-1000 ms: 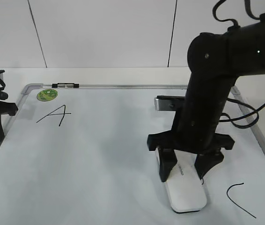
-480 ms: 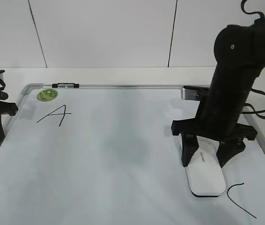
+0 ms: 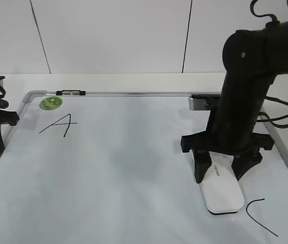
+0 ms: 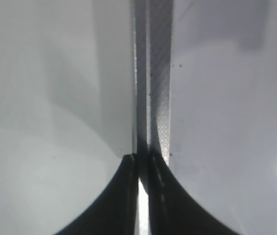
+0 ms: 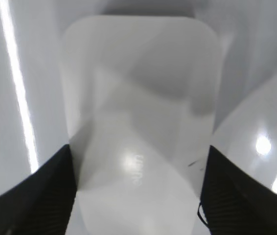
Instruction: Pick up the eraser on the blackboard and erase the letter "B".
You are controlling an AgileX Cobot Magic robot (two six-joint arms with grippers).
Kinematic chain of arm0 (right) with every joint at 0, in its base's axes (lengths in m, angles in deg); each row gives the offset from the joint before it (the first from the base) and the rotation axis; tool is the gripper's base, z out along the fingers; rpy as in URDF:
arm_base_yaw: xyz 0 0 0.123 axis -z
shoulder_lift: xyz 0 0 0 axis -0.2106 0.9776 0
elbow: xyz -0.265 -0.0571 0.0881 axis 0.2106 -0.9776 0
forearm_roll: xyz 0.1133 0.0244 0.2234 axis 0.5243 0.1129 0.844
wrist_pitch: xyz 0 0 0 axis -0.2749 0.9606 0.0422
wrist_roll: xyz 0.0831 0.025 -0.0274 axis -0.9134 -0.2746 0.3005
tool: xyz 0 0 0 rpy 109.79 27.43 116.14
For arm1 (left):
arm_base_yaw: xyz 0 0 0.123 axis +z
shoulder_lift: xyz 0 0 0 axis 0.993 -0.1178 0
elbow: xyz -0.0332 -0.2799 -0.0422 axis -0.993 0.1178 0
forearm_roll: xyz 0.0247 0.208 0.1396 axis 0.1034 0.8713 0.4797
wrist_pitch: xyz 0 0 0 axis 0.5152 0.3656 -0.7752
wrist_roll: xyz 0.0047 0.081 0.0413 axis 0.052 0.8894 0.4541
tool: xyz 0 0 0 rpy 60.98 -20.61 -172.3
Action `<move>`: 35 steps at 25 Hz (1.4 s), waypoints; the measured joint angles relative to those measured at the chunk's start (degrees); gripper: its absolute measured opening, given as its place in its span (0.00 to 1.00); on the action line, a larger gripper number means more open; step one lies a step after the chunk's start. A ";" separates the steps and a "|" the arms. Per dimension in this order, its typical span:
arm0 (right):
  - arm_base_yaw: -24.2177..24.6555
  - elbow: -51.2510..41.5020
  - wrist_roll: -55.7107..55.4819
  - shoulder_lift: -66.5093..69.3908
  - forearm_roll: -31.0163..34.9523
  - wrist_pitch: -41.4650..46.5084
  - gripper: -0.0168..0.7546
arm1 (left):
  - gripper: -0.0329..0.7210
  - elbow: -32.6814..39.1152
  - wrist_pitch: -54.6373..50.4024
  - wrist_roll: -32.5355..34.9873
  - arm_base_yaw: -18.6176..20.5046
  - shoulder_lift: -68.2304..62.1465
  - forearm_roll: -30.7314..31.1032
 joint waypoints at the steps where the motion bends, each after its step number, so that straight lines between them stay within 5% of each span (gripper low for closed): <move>1: -0.81 0.00 0.00 0.00 -0.77 -0.14 0.72 | 0.07 0.00 0.00 0.00 0.00 0.00 0.00; 16: -15.73 5.90 0.61 1.95 3.99 -1.32 0.72 | 0.07 -0.13 -0.27 0.00 0.00 0.00 0.12; 35: -15.94 7.97 2.04 5.08 -0.94 2.47 0.72 | 0.07 -0.13 -0.40 0.00 0.00 0.00 0.01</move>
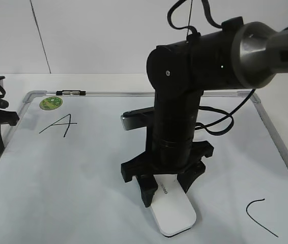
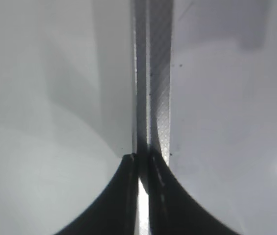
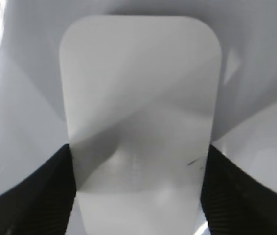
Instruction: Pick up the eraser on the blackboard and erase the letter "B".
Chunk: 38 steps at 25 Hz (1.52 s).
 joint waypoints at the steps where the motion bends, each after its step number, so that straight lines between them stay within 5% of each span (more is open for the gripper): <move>1: 0.00 0.00 0.00 0.00 -0.25 0.09 0.72 | 0.07 0.00 0.00 0.00 0.00 0.00 0.00; 10: 4.16 0.00 0.00 0.09 0.97 1.53 0.72 | 0.07 0.00 0.00 0.00 0.00 -0.11 0.00; 26: 19.94 0.03 0.64 0.09 -1.89 4.09 0.72 | 0.07 0.00 0.00 0.00 0.00 -0.11 0.00; 38: 21.03 3.08 2.13 -0.04 -6.08 4.13 0.72 | 0.07 -0.09 -0.29 0.00 0.00 -0.11 0.00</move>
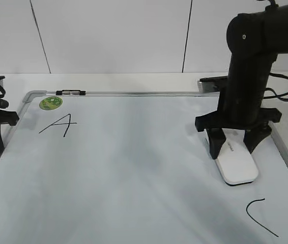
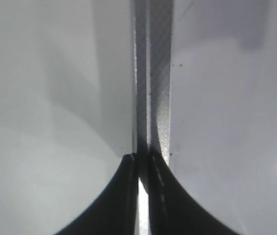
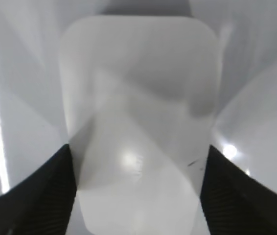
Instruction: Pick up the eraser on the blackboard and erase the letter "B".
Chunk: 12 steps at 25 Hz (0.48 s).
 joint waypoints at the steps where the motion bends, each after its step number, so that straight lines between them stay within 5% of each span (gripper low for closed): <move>1: 0.02 0.00 0.00 -0.50 -1.21 -0.21 0.72 | 0.07 0.00 0.00 0.00 0.00 0.00 0.00; 12: 6.56 0.33 1.97 -3.01 -3.33 -0.32 0.72 | 0.07 0.00 -0.04 0.00 0.00 0.00 0.00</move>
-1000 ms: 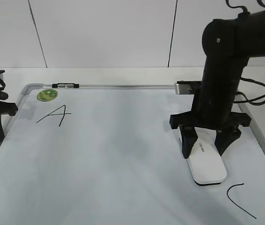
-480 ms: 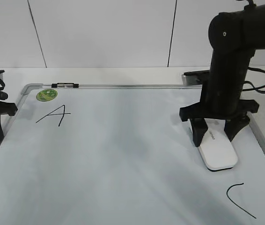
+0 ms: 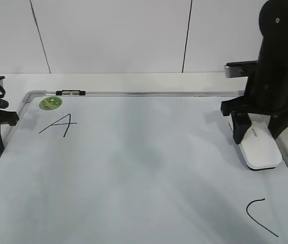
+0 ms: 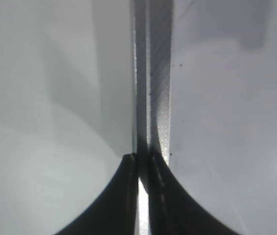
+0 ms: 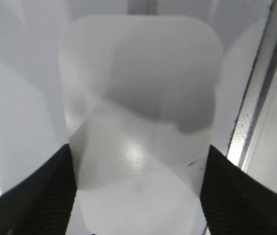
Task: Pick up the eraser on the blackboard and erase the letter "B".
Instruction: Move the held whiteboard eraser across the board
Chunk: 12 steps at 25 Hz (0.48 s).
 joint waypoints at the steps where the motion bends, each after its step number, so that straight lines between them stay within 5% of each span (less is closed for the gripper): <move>1: 0.70 0.00 0.25 0.00 0.00 0.00 0.72 | 0.07 0.00 0.00 0.00 0.00 0.00 0.00; 12: 6.69 0.00 5.88 0.00 3.79 0.00 0.72 | 0.07 0.00 -0.09 0.00 0.06 0.00 -0.45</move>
